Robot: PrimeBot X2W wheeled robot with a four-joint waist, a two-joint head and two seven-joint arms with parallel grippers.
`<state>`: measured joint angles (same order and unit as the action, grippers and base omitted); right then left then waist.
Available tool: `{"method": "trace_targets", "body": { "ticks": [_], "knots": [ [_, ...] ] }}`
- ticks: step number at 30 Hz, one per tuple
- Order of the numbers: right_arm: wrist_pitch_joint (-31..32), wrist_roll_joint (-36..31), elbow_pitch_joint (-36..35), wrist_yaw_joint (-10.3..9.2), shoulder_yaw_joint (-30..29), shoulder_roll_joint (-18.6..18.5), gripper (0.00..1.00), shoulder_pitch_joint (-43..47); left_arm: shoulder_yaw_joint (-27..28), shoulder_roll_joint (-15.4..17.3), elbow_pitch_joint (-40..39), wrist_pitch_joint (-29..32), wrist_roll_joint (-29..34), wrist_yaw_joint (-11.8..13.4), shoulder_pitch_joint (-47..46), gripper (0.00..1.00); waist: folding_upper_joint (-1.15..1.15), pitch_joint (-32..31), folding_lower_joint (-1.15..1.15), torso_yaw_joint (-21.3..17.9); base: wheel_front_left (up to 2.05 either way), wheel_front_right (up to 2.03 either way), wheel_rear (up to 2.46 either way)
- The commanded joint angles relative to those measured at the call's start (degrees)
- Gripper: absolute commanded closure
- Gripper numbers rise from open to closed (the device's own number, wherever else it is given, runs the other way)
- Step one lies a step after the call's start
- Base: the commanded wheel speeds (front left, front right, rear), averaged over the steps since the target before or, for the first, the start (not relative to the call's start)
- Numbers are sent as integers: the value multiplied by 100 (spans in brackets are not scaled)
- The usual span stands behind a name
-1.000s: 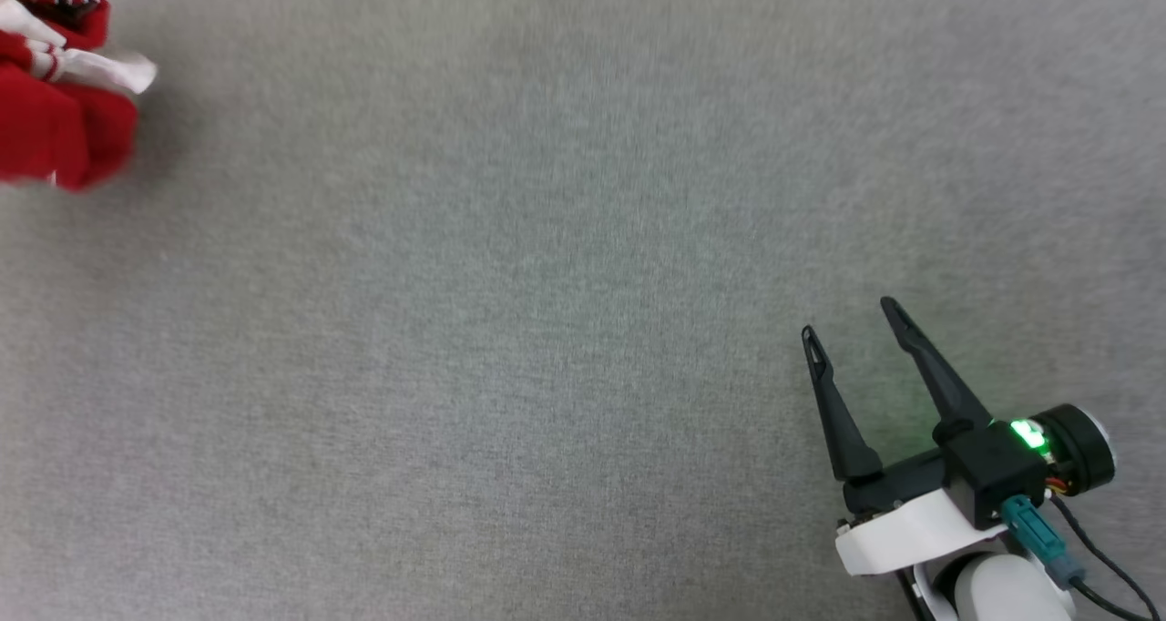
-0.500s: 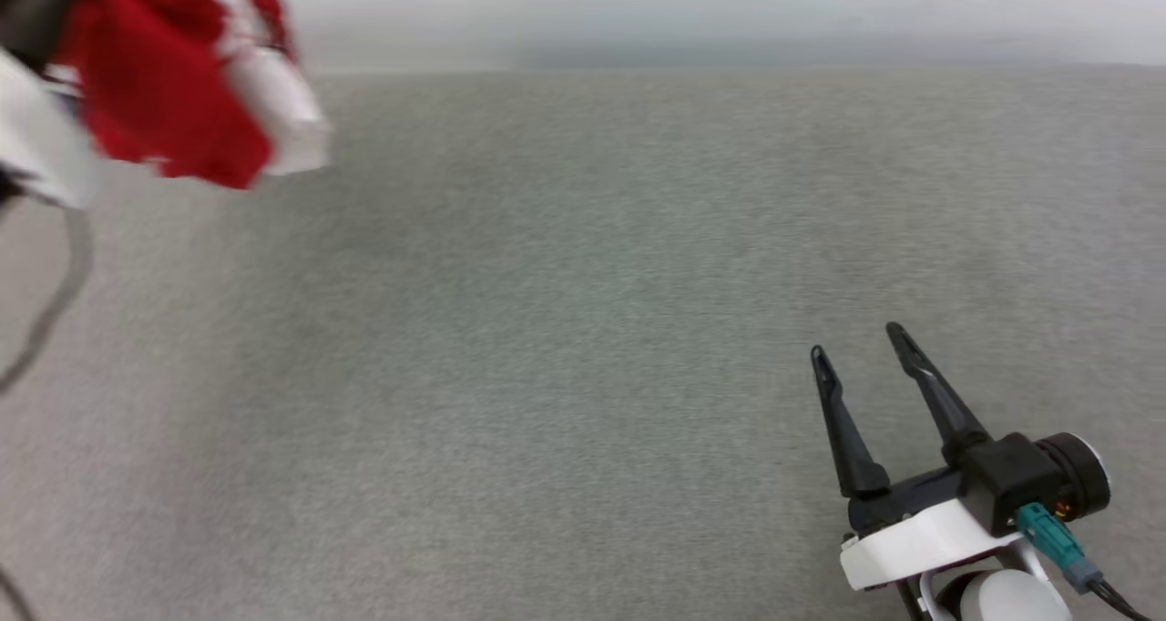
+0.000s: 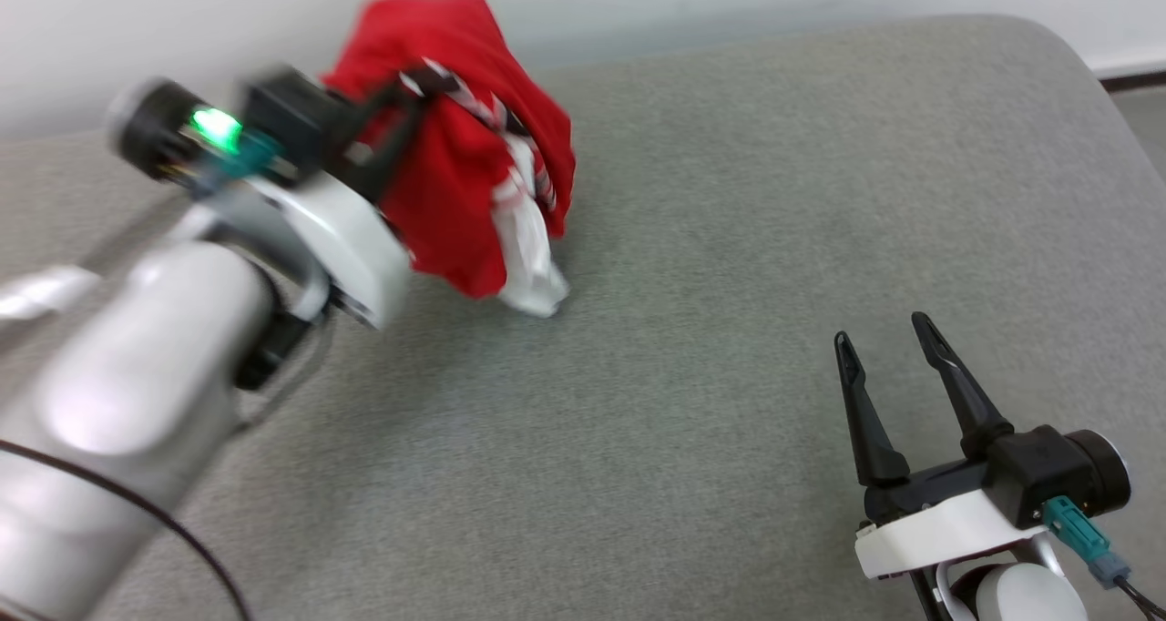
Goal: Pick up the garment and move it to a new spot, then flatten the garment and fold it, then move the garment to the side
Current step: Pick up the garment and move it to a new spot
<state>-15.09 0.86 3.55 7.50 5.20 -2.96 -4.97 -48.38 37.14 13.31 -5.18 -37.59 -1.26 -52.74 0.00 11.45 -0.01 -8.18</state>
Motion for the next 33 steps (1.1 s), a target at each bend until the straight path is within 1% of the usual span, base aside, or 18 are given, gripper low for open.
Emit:
{"method": "trace_targets", "body": {
  "ticks": [1,2,4,7,8,9,10,13,15,18,20,22,25,29,31,33],
  "knots": [
    [-12,16,-30,-3,-7,14,0,-58,-123,-137,62,-79,117,45,135,100,0,83,1,-131,0,0,0],
    [-12,26,-36,-3,-20,13,0,-58,-271,-255,123,-132,251,50,176,100,0,99,1,-165,0,0,0],
    [-12,53,-43,-3,-37,14,0,-59,-555,-592,242,-215,392,52,339,100,0,114,1,-209,0,0,0],
    [-12,64,-41,-3,-38,14,0,-56,-949,-1107,507,-284,464,-21,618,100,0,115,1,-246,0,0,0],
    [-12,62,-34,-3,-35,14,0,-54,-1075,-1301,638,-276,450,-47,728,84,0,109,1,-251,0,0,0],
    [-12,57,-29,-3,-37,13,0,-51,-1209,-1479,751,-287,480,-90,805,19,0,101,1,-252,0,0,0],
    [-12,52,-25,-3,-42,13,0,-50,-1316,-1671,865,-311,465,-117,887,0,0,93,1,-248,0,0,0],
    [-12,30,-7,-2,-55,13,0,-54,-1513,-2186,1147,-469,400,-201,1077,0,0,39,1,-203,0,0,0],
    [-12,15,12,-3,-52,13,0,-31,-1551,-2432,1298,-602,340,-242,1173,0,0,-18,1,-142,0,0,0],
    [-12,-11,50,-3,-21,12,0,35,-1475,-2649,1396,-795,254,-245,1276,0,0,-144,1,-33,0,0,0],
    [-12,-26,66,-2,0,13,0,85,-1379,-2667,1369,-893,269,-210,1279,0,0,-243,1,54,0,0,0],
    [-12,-37,82,-3,-8,12,0,134,-1159,-2593,1254,-957,218,-125,1301,0,0,-336,1,145,0,0,0],
    [-12,-58,81,-2,-42,12,0,181,-706,-2321,998,-998,265,107,1386,0,0,-474,1,303,0,0,0],
    [-12,-101,51,-3,-92,12,0,268,313,-1904,329,-999,371,516,1769,0,0,-633,1,498,0,0,0],
    [-12,-105,38,-3,-113,12,0,283,816,-1673,101,-1000,430,671,2137,0,0,-698,1,573,0,0,0],
    [-12,-116,33,-2,-112,12,0,288,1317,-1522,-132,-1001,537,794,2486,0,0,-754,1,629,0,0,0]
  ]
}}
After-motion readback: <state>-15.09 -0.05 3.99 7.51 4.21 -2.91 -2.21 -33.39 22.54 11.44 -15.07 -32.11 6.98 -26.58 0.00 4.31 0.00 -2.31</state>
